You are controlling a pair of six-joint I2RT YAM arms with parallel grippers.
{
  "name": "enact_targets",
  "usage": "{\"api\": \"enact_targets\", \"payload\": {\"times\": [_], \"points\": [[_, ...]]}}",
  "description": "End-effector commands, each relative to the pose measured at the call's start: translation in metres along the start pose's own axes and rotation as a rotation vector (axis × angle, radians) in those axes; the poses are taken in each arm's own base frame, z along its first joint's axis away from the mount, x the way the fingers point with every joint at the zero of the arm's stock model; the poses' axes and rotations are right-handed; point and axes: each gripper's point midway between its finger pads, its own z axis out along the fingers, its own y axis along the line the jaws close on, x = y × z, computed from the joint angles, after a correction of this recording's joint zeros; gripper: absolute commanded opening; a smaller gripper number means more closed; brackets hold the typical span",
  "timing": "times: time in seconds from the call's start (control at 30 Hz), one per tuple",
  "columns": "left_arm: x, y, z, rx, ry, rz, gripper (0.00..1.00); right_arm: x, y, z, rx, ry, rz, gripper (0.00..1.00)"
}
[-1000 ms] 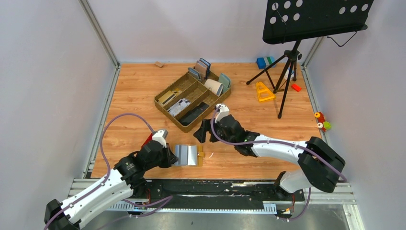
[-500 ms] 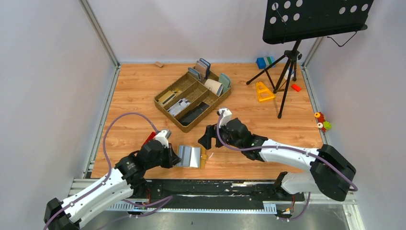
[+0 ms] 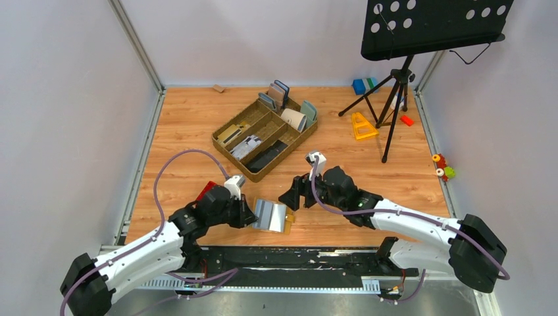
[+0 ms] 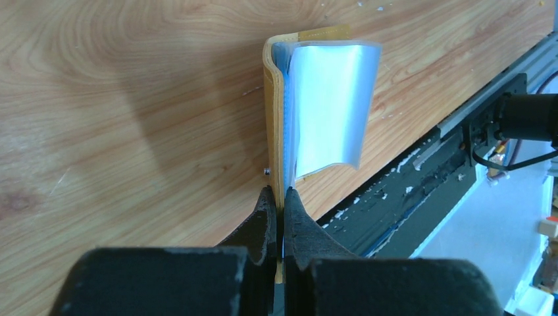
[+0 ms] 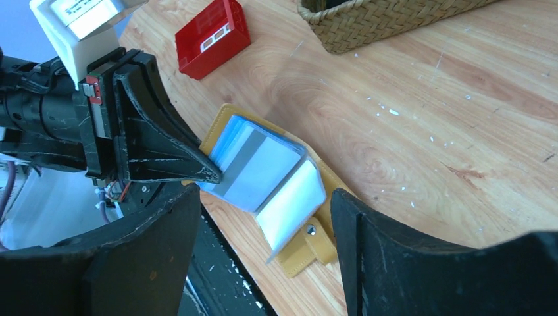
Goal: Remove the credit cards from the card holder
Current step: Remove the credit card from the card holder.
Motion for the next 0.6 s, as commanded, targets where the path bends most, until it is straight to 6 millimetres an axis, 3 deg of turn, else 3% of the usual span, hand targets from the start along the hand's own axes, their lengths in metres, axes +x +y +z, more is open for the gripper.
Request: {"api": "enact_targets", "payload": {"times": [0.0, 0.13, 0.27, 0.57], "points": [[-0.031, -0.039, -0.003, 0.133, -0.067, 0.050, 0.00, -0.003, 0.014, -0.006, -0.052, 0.003, 0.016, 0.69], [-0.035, -0.047, -0.002, 0.164, -0.072, 0.053, 0.00, 0.002, 0.004, -0.008, 0.017, 0.036, 0.069, 0.59], [-0.035, -0.055, 0.001, 0.197, -0.048, 0.043, 0.00, 0.009, 0.010, -0.012, -0.021, 0.045, 0.112, 0.50], [-0.032, -0.044, 0.012, 0.132, -0.024, -0.001, 0.00, 0.033, 0.014, -0.013, -0.065, 0.119, 0.178, 0.46]]}}
